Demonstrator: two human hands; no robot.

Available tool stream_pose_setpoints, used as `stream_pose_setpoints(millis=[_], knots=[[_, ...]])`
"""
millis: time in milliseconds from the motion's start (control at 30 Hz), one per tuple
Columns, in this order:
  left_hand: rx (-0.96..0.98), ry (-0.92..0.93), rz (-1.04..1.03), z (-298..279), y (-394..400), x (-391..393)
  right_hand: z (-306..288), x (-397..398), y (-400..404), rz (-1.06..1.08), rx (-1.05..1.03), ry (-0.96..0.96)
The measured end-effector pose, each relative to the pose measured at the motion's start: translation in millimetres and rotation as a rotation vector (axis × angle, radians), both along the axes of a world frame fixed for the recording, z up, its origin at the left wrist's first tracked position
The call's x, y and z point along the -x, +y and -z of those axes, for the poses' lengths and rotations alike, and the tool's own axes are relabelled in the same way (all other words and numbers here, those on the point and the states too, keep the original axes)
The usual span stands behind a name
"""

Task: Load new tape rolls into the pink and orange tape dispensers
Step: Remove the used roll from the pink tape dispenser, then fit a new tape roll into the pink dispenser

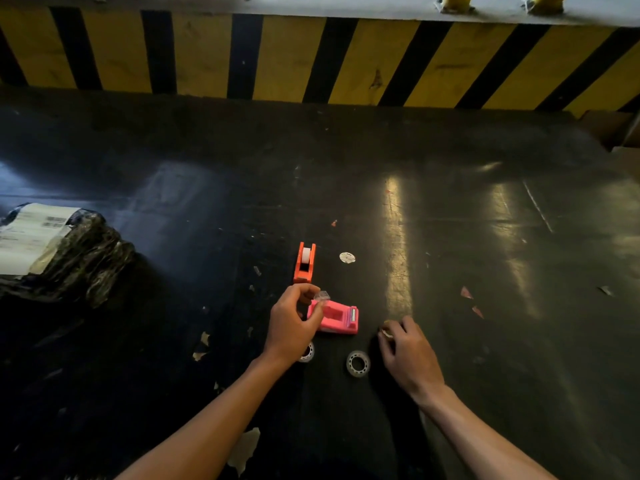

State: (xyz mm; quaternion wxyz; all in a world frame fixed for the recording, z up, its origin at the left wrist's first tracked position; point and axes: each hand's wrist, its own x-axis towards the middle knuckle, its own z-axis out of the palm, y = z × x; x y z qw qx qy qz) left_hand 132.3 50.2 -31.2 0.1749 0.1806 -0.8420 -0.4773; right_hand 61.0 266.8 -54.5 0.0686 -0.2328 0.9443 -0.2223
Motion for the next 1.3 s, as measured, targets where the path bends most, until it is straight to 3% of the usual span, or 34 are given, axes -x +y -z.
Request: stream_pose_setpoints(millis=[133, 233, 467, 600, 767, 867, 1067, 1300], knots=[[-0.022, -0.015, 0.002, 3, 1, 0, -16, -11, -27, -0.006, -0.204, -0.286], [-0.040, -0.032, 0.001, 4, 3, 0, -19, -22, -44, -0.008, -0.339, -0.400], [-0.051, -0.090, 0.028, 7, 0, -9, -15, -26, -48, -0.097, -0.310, -0.498], [-0.105, -0.100, 0.025, 5, -1, -11, -18, -8, -44, -0.168, -0.120, -0.616], [-0.213, -0.095, 0.008, 2, 1, -13, -37, 6, -43, 0.036, 0.683, -1.109], [-0.283, -0.087, 0.029, -3, 3, -12, -41, 15, -44, 0.136, 0.995, -1.262], [-0.268, -0.074, 0.080, -18, 6, -9, -50, 17, -53, 0.054, 1.073, -1.309], [-0.037, -0.046, 0.094, -22, 6, -9, -49, 17, -56, -0.027, 0.998, -1.240]])
